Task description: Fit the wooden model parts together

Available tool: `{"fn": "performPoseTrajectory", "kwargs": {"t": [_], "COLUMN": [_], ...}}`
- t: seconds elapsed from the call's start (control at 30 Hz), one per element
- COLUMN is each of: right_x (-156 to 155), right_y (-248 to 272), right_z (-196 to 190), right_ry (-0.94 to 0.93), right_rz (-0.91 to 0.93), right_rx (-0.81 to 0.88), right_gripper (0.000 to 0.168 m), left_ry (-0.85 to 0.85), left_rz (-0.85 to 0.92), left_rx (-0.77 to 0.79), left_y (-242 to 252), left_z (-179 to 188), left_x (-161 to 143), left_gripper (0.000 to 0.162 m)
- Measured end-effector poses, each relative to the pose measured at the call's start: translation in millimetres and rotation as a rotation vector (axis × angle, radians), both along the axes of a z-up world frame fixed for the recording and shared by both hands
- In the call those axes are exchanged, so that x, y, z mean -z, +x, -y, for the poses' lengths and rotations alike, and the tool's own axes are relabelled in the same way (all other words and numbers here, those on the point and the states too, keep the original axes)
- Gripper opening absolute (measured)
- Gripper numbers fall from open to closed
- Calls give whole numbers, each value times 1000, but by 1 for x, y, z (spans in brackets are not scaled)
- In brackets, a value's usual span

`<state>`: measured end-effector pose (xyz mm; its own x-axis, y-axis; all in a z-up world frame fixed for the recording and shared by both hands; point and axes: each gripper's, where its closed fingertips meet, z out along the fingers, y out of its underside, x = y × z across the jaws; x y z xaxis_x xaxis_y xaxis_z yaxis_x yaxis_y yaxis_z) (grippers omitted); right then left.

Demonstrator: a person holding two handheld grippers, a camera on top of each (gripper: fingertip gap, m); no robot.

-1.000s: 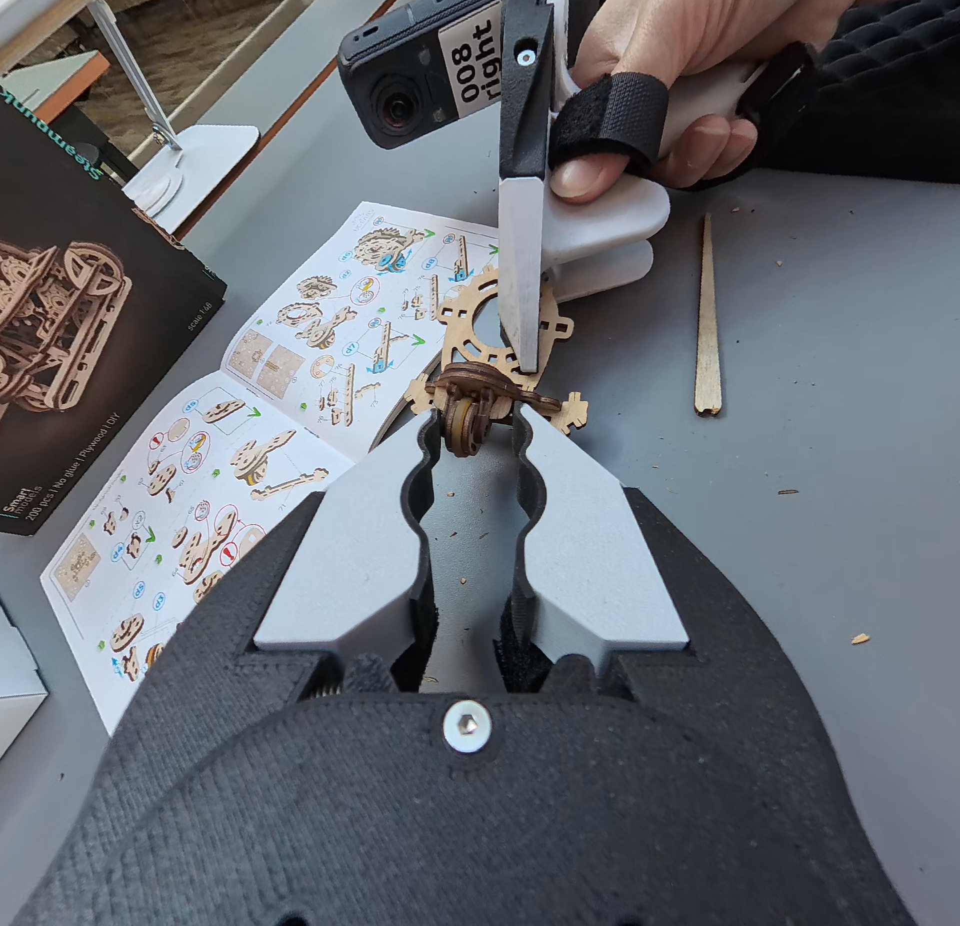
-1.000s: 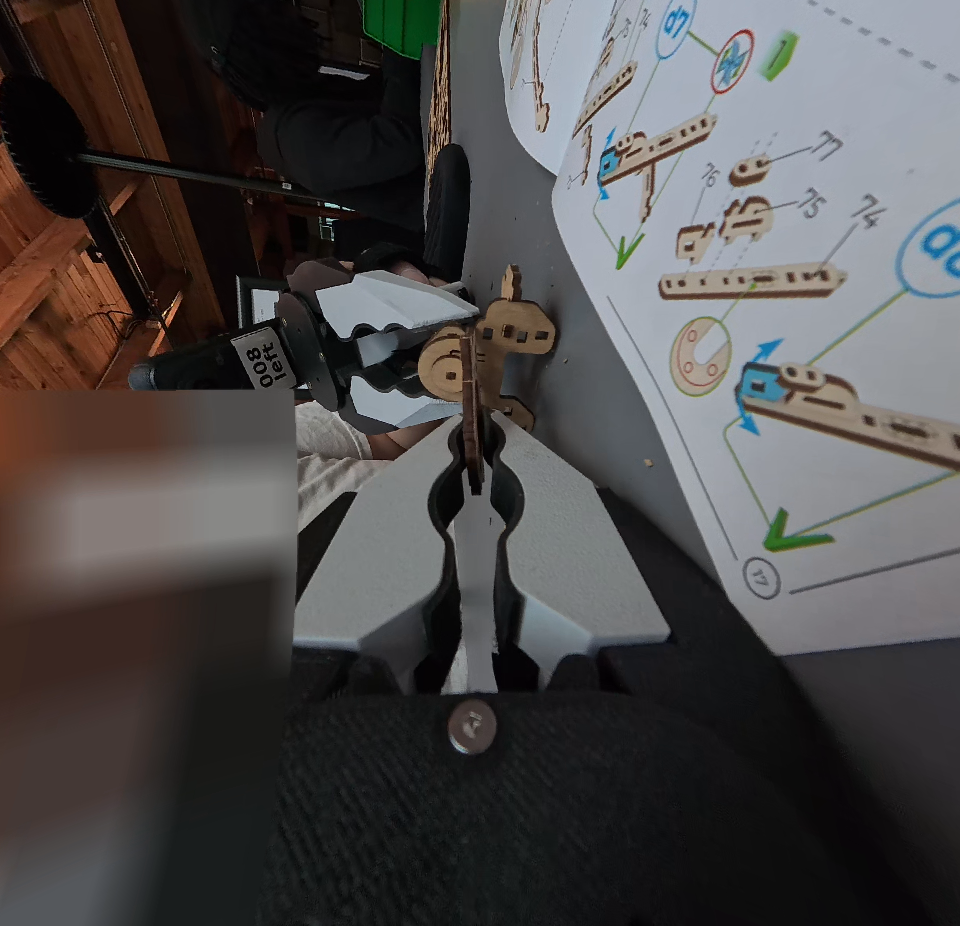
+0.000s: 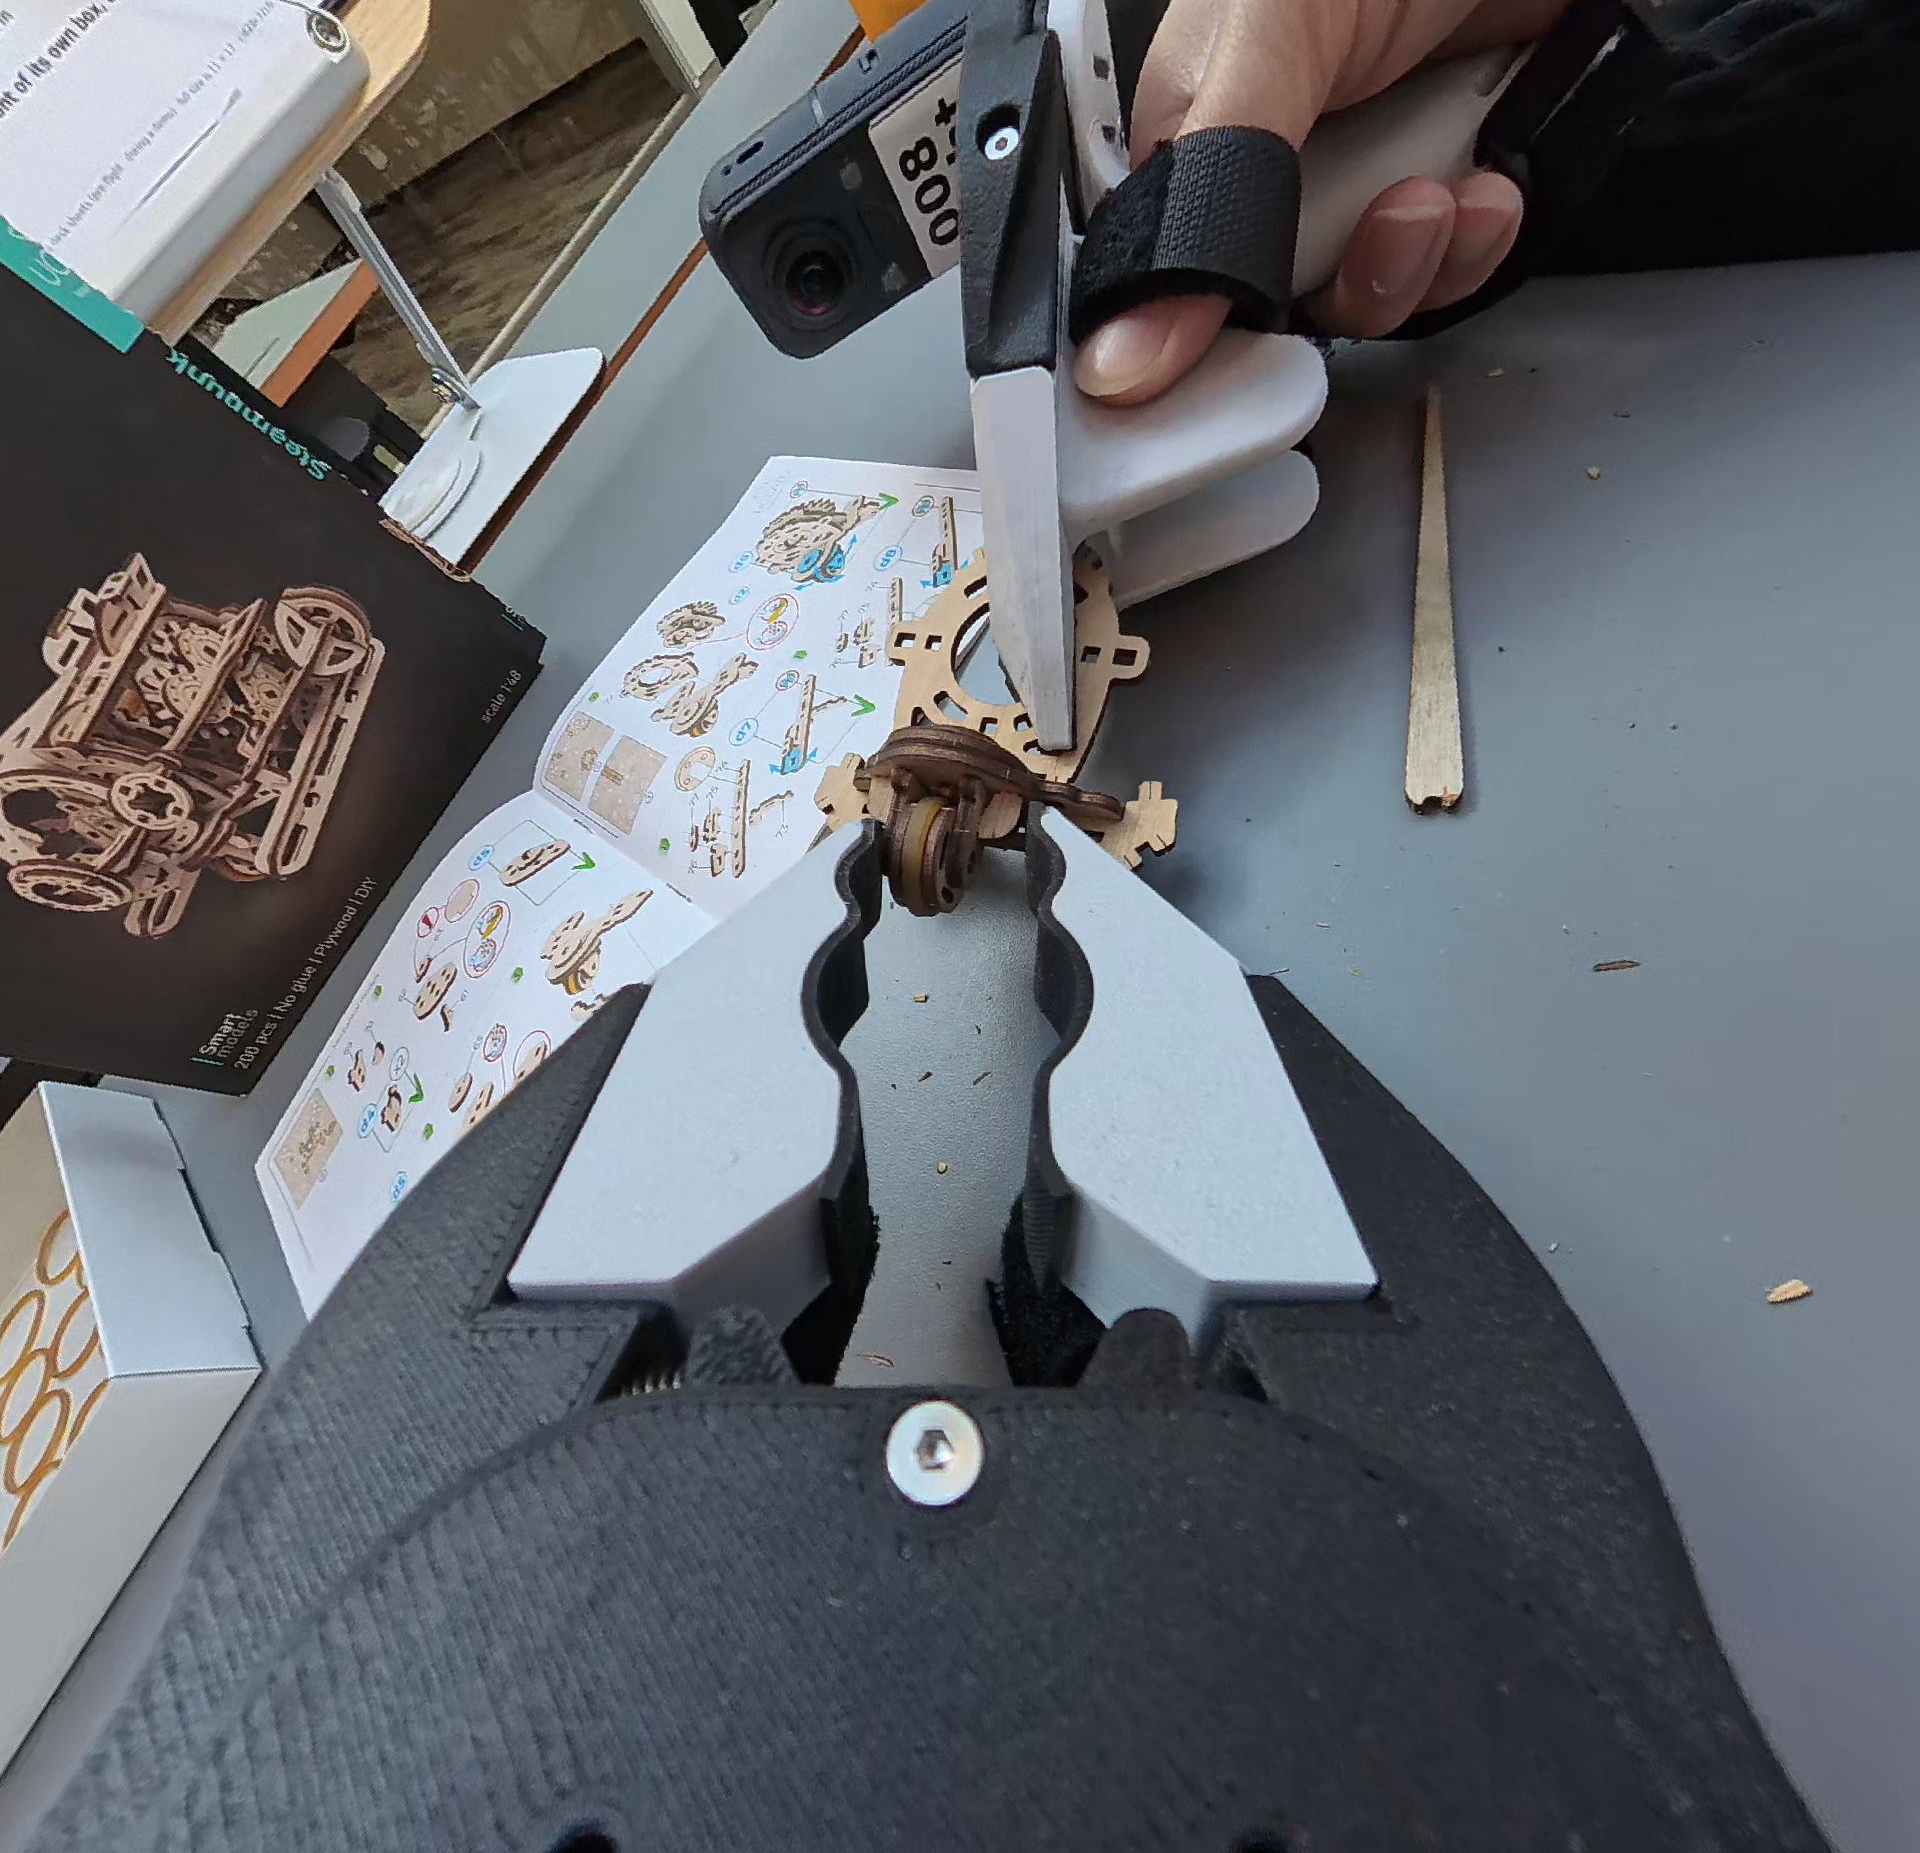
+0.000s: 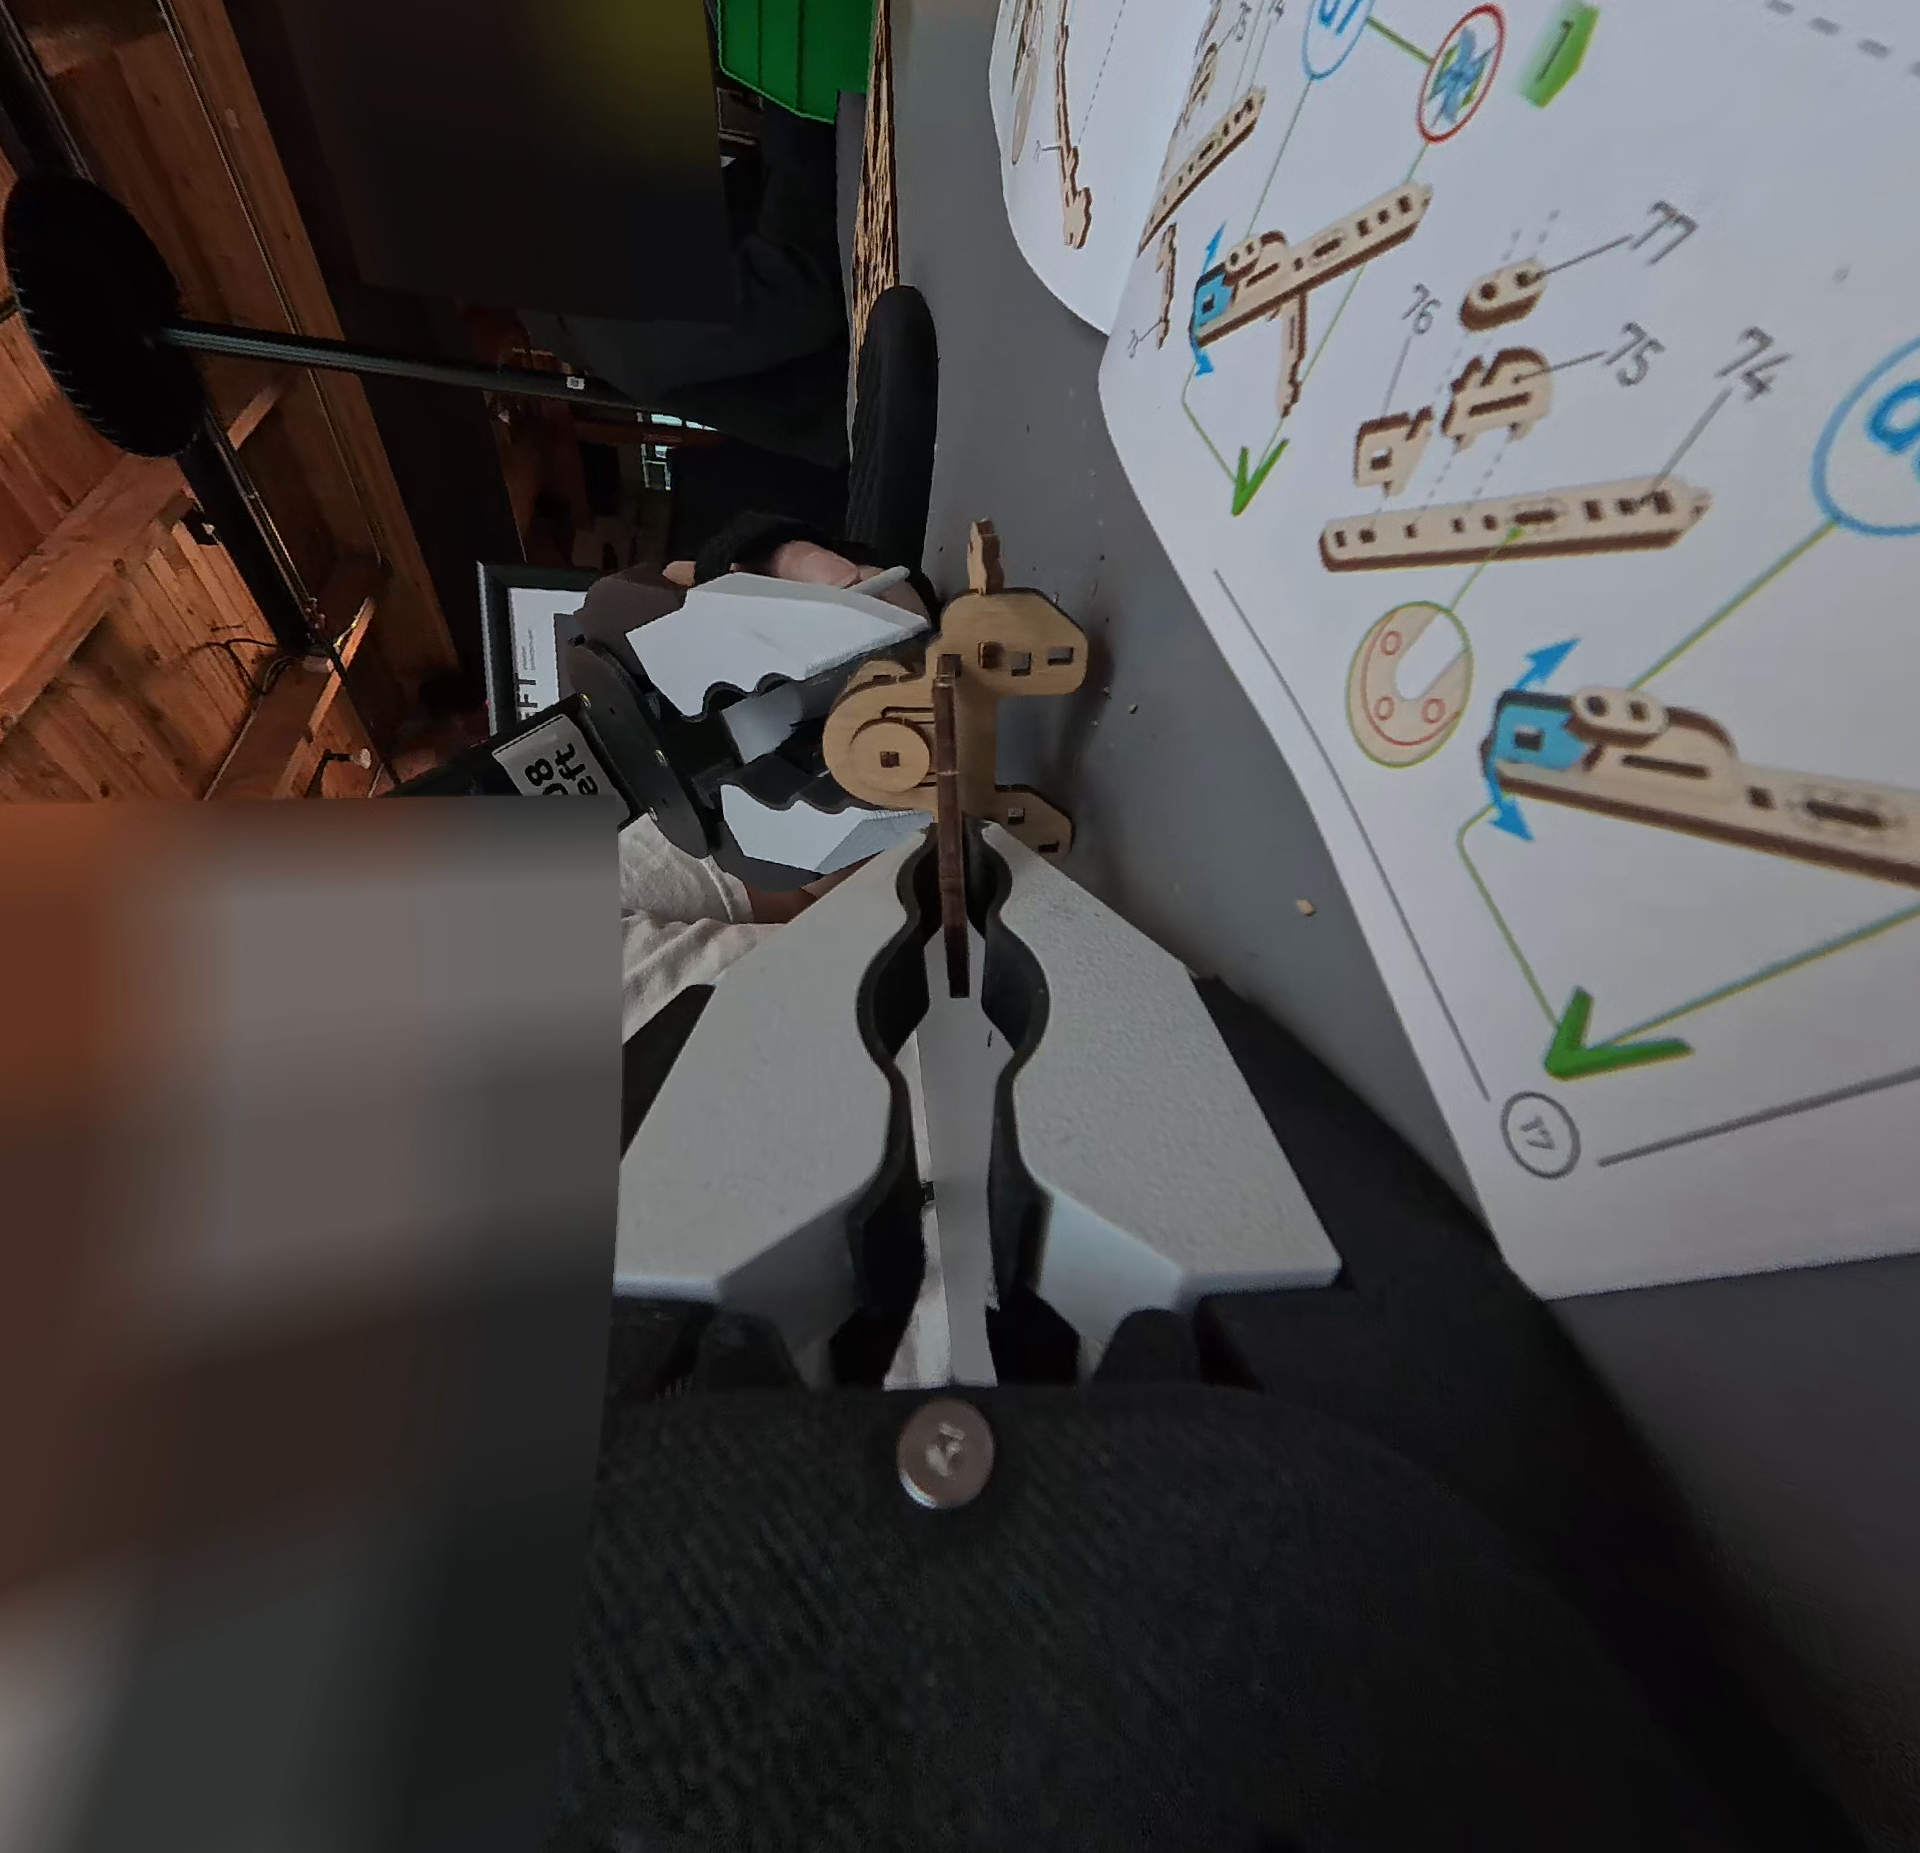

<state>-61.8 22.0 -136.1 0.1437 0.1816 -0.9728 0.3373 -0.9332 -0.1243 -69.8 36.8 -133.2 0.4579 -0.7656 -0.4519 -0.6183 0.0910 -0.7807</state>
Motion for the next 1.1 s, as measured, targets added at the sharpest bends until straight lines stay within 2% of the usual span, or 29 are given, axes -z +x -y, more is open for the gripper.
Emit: {"fn": "performPoseTrajectory", "kwargs": {"t": [0.13, 0.4, 0.57, 0.87, 1.1], "right_x": [0, 1, 1, 0, 0], "right_y": [0, -1, -1, -3, -4], "right_z": [1, 1, 1, -1, -2], "right_ry": [-18, 14, 27, 40, 68], "right_rz": [7, -1, -6, -12, -9], "right_rx": [-9, -77, -109, -97, -74], "right_gripper": [1, 1, 1, 1, 1], "left_ry": [40, -52, -41, -8, -76], "left_rz": [-14, 18, 13, 4, 27], "left_rx": [-2, 10, 28, 5, 2], "left_y": [0, 0, 1, -1, -2], "left_z": [1, -1, -1, -4, -5], "left_x": [-1, 1, 1, 0, 1], "left_gripper": [25, 25, 25, 25, 24]}}
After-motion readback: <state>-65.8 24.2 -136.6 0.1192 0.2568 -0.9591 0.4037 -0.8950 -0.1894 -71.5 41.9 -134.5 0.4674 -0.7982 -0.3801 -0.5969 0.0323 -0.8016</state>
